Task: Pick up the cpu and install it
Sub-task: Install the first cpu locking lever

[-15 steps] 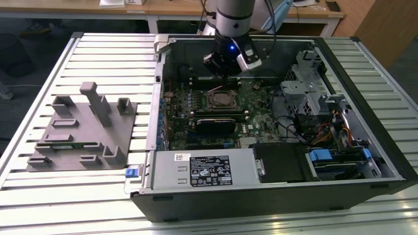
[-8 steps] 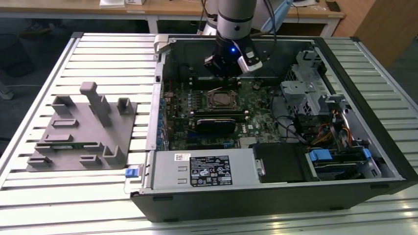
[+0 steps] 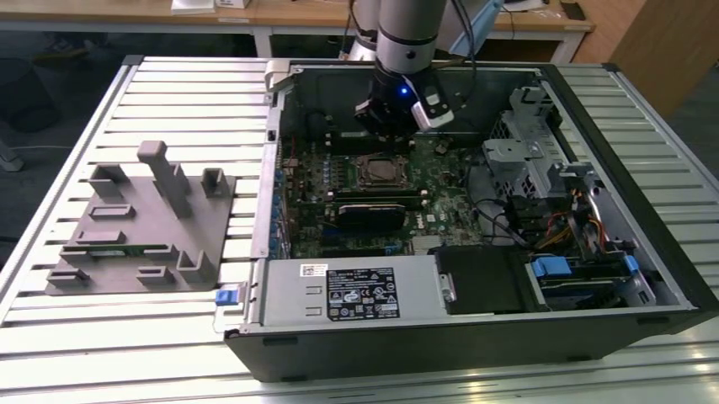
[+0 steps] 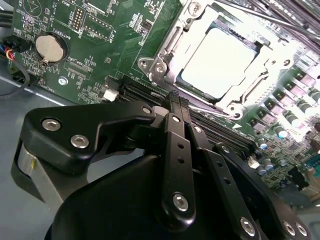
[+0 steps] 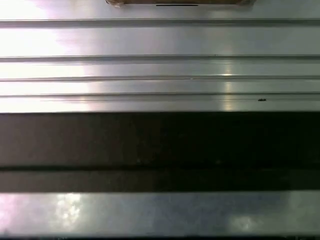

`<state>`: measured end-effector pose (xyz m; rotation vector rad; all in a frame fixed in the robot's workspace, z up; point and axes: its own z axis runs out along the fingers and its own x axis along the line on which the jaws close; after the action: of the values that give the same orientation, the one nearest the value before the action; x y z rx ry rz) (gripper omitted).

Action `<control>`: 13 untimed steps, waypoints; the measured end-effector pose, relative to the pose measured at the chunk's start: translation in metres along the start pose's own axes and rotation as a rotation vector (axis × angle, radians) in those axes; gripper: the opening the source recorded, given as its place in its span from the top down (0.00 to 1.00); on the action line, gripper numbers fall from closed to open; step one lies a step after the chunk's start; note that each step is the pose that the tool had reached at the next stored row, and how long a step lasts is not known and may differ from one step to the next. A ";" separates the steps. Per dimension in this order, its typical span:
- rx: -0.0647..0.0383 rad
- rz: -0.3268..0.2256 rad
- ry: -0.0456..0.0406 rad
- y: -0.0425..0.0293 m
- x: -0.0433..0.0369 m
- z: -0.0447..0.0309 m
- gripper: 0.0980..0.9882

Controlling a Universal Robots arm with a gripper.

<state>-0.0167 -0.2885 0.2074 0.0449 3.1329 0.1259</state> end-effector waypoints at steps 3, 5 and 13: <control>0.000 0.000 0.0000 -0.0002 -0.0016 0.0036 0.99; 0.000 0.000 0.0000 -0.0004 -0.0019 0.0058 0.99; 0.000 0.000 0.0000 -0.0006 -0.0022 0.0078 0.99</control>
<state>-0.0145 -0.2885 0.1996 0.0449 3.1329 0.1258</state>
